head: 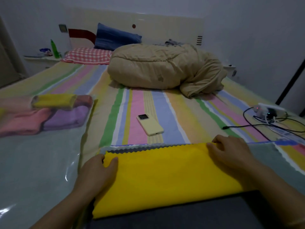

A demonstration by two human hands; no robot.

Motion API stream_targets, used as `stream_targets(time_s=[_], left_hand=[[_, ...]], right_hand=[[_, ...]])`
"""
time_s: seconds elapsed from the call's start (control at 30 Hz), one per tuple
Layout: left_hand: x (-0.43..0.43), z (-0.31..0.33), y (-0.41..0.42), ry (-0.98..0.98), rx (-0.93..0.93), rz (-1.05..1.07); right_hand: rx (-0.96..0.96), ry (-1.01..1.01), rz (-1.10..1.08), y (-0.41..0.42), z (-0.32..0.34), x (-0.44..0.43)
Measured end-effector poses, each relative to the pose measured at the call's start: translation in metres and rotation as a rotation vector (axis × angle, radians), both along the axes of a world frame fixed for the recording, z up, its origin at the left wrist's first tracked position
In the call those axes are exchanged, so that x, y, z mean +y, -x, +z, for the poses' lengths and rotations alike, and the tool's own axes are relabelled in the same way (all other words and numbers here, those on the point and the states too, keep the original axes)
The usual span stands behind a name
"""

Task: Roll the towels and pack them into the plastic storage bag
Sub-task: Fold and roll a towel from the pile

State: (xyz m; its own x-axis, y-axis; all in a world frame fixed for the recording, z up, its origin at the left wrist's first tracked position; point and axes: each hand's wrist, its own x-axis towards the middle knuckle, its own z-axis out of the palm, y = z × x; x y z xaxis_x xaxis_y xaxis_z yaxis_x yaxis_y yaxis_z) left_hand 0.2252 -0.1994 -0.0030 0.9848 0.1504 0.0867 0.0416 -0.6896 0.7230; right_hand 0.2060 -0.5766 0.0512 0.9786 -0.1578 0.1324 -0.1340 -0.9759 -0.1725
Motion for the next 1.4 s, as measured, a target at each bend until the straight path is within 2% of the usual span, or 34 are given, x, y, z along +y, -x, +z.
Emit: stream_targets(time_s=[0.07, 0.13, 0.3, 0.43, 0.5, 0.57, 0.63, 0.67, 0.77, 0.83, 0.9, 0.93, 0.97, 1.03, 1.07, 1.1, 1.17, 1.23, 1.27, 1.33, 1.4], left_hand=[[-0.003, 0.004, -0.001, -0.045, -0.038, 0.013], [-0.006, 0.005, -0.002, -0.111, -0.068, 0.031], [-0.009, 0.003, 0.001, -0.295, -0.078, 0.077], [-0.009, 0.004, 0.004, -0.275, -0.075, 0.071], [-0.011, 0.013, 0.010, -0.270, -0.153, 0.076], [-0.017, 0.019, 0.017, -0.402, -0.323, 0.036], [-0.031, 0.026, 0.023, -0.487, -0.483, -0.090], [-0.040, 0.025, 0.027, -0.499, -0.506, -0.170], [-0.065, 0.012, 0.038, -0.604, -0.423, -0.372], [-0.073, 0.001, 0.046, -0.654, -0.338, -0.416], [-0.074, -0.014, 0.049, -0.634, -0.260, -0.424], [-0.074, -0.022, 0.050, -0.603, -0.226, -0.418], [-0.074, -0.026, 0.049, -0.577, -0.224, -0.406], [-0.075, -0.028, 0.050, -0.566, -0.241, -0.381], [-0.075, -0.029, 0.051, -0.572, -0.228, -0.381], [-0.075, -0.029, 0.051, -0.580, -0.215, -0.385], [-0.076, -0.028, 0.053, -0.577, -0.207, -0.377], [-0.077, -0.025, 0.055, -0.587, -0.190, -0.378], [-0.077, -0.025, 0.056, -0.602, -0.190, -0.381], [-0.074, -0.018, 0.057, -0.509, -0.189, -0.394], [-0.066, -0.007, 0.059, -0.153, -0.222, -0.363]], right_hand=[[-0.019, -0.050, -0.019, 0.003, -0.002, -0.010], [-0.031, -0.007, -0.046, 0.001, -0.006, -0.017], [-0.174, -0.041, -0.151, -0.008, -0.019, -0.018], [-0.179, 0.057, -0.212, -0.003, -0.027, -0.011], [-0.219, 0.099, -0.094, 0.014, -0.026, 0.007], [-0.239, 0.146, 0.179, 0.044, -0.033, 0.038], [-0.169, 0.200, 0.364, 0.078, -0.048, 0.063], [-0.092, 0.197, 0.374, 0.094, -0.053, 0.069], [0.006, 0.174, 0.139, 0.120, -0.054, 0.059], [0.052, 0.125, -0.080, 0.129, -0.042, 0.045], [-0.058, -0.042, -0.252, 0.143, -0.029, 0.043], [-0.150, -0.214, -0.313, 0.150, -0.023, 0.048], [-0.164, -0.487, -0.348, 0.156, -0.015, 0.054], [-0.052, -1.199, -0.395, 0.157, -0.007, 0.063], [-0.003, -1.477, -0.401, 0.156, -0.008, 0.064], [-0.007, -1.654, -0.394, 0.153, -0.009, 0.064], [-0.121, -1.826, -0.400, 0.142, -0.011, 0.065], [-0.211, -1.830, -0.412, 0.127, -0.015, 0.068], [-0.240, -1.771, -0.437, 0.119, -0.018, 0.070], [-0.280, -1.484, -0.513, 0.106, -0.021, 0.077], [-0.316, -1.058, -0.479, 0.097, -0.021, 0.088]])
